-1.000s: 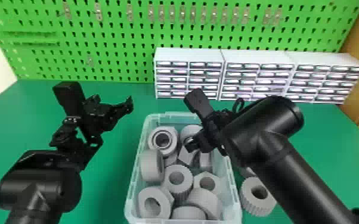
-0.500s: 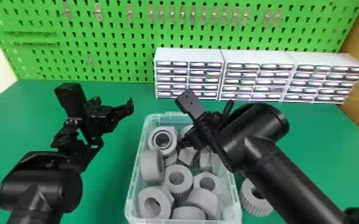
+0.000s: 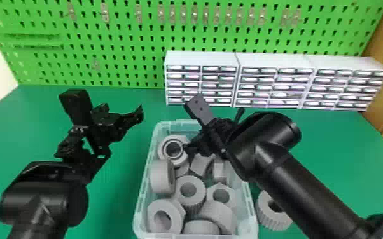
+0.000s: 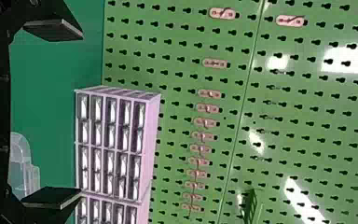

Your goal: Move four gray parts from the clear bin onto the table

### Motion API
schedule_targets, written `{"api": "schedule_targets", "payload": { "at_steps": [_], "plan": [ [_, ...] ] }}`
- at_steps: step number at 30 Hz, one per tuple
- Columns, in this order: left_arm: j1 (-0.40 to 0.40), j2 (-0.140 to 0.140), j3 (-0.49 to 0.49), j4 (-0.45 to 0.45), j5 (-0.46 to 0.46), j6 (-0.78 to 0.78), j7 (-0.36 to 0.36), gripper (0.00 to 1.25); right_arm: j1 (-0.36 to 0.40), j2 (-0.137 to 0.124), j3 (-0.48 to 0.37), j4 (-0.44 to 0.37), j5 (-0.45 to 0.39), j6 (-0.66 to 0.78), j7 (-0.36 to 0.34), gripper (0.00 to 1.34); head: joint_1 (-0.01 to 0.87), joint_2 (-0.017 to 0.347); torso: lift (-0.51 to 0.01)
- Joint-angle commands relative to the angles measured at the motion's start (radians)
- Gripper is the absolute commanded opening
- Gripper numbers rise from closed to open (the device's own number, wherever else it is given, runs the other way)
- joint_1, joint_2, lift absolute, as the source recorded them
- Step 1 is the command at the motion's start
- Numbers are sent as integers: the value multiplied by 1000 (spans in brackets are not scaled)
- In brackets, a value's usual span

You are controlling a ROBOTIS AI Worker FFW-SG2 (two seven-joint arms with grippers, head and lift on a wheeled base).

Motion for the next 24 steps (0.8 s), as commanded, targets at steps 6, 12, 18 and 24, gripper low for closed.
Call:
{"api": "schedule_targets", "payload": {
  "at_steps": [6,12,18,24],
  "plan": [
    [0,0,2,2,0,0,-3,1141,-32,2,72,42,-31,-67,0,824,678,34,-50],
    [2,0,5,2,20,0,-5,1141,-31,-3,101,94,-64,-118,0,824,678,34,-50],
    [5,0,11,2,29,0,-8,1141,-31,-3,111,131,-52,-164,0,819,678,34,-50],
    [5,0,11,4,29,0,-11,1141,-37,0,110,142,-25,-193,0,818,678,34,-50]
  ]
}}
